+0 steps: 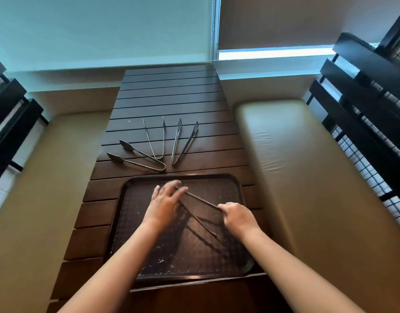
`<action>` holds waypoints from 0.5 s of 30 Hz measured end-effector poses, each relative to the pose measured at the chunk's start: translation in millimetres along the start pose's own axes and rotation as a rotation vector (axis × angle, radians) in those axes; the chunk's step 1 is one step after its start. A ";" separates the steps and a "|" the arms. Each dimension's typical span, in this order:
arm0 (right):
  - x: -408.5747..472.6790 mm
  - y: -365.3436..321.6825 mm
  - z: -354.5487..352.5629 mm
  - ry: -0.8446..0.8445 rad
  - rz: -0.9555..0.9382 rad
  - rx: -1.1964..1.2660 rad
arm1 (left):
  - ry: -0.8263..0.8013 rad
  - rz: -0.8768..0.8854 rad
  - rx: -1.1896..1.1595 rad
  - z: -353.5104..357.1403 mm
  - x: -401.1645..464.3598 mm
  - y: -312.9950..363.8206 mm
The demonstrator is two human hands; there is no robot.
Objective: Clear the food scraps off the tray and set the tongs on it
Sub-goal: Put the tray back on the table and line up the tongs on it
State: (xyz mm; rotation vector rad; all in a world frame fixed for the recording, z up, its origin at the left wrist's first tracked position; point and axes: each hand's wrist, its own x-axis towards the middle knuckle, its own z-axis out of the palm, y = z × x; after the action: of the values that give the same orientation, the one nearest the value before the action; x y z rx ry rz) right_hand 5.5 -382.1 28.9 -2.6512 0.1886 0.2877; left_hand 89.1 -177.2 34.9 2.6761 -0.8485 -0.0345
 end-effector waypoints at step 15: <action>-14.9 4.5 27.0 0.080 0.402 0.361 | -0.351 -0.474 -0.582 53.6 -22.5 78.3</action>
State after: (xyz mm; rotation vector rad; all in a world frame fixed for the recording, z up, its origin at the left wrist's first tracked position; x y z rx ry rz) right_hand -14.4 -372.4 6.9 -2.2511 0.7313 0.2471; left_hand 20.5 -240.9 7.7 2.2641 -0.2087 -0.7562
